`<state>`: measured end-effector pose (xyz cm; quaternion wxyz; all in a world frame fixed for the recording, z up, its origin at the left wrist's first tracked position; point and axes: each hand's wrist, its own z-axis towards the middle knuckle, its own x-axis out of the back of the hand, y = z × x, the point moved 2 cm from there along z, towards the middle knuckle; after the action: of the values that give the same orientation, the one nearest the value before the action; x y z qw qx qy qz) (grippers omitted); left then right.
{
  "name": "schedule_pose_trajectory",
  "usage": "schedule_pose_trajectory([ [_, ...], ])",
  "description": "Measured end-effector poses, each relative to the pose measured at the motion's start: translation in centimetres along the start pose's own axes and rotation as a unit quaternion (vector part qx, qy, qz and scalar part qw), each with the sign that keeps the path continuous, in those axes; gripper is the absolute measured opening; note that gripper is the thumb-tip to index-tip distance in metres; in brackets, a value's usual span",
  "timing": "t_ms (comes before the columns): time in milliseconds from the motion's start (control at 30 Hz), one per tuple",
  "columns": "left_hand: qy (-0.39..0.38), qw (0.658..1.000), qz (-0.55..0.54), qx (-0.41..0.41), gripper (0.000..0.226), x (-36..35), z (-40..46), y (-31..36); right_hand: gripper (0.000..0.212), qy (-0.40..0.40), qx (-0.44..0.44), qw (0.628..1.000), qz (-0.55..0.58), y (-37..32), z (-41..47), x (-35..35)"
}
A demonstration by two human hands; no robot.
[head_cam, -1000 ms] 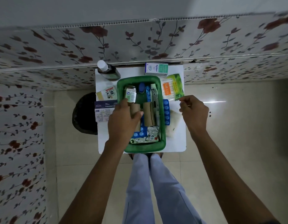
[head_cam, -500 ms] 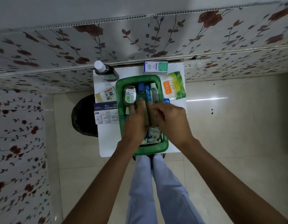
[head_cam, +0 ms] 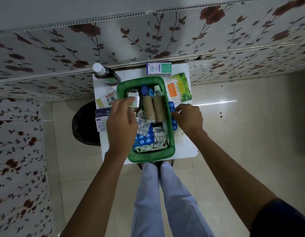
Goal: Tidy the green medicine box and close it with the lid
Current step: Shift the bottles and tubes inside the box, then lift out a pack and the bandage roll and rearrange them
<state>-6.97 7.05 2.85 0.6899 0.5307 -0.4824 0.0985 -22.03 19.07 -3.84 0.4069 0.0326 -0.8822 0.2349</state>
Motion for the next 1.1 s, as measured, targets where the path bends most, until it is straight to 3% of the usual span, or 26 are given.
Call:
schedule_pose_trajectory([
  [67,0.076,0.995,-0.001,0.068,0.036,1.6,0.1,-2.7,0.026,0.038,0.007,0.999,-0.013,-0.3,-0.3,0.6],
  [100,0.072,0.992,0.016,0.100,0.038,2.0,0.4,-4.4,0.025,0.067,0.020,0.997,-0.022,-0.4,-0.8,1.5],
  [133,0.039,0.991,0.047,0.121,0.039,2.1,0.7,-6.2,0.025,0.096,0.035,0.994,-0.029,-0.6,-1.3,2.5],
  [233,-0.160,0.962,0.189,0.112,0.050,1.0,1.4,-10.0,0.022,0.158,0.087,0.984,0.005,-1.8,-4.1,6.0],
  [333,-0.245,0.930,0.266,0.062,0.068,0.0,1.9,-11.0,0.015,0.125,0.171,0.976,0.050,-4.1,-7.1,7.2],
  [500,-0.249,0.918,0.307,0.046,0.073,-0.6,3.0,-10.7,0.025,-0.030,0.267,0.961,-0.060,-6.1,-7.5,4.1],
  [667,-0.233,0.917,0.323,0.009,0.066,-1.2,3.4,-10.7,0.030,-0.166,0.319,0.910,-0.206,-7.2,-6.4,-0.3],
  [767,-0.225,0.918,0.327,0.011,0.063,-1.2,3.8,-10.7,0.033,-0.117,0.297,0.925,-0.207,-6.6,-6.1,-0.3],
  [867,-0.203,0.939,0.277,0.029,0.039,-0.3,4.3,-10.6,0.031,-0.052,0.276,0.956,-0.081,-5.7,-6.0,1.4],
  [967,-0.177,0.966,0.166,0.092,0.022,2.4,4.1,-9.6,0.025,-0.002,0.281,0.960,0.009,-4.9,-6.6,2.6],
  [1100,-0.083,0.984,0.106,0.120,0.020,6.3,2.0,-6.3,0.025,0.044,0.252,0.965,0.058,-3.4,-6.9,3.7],
])
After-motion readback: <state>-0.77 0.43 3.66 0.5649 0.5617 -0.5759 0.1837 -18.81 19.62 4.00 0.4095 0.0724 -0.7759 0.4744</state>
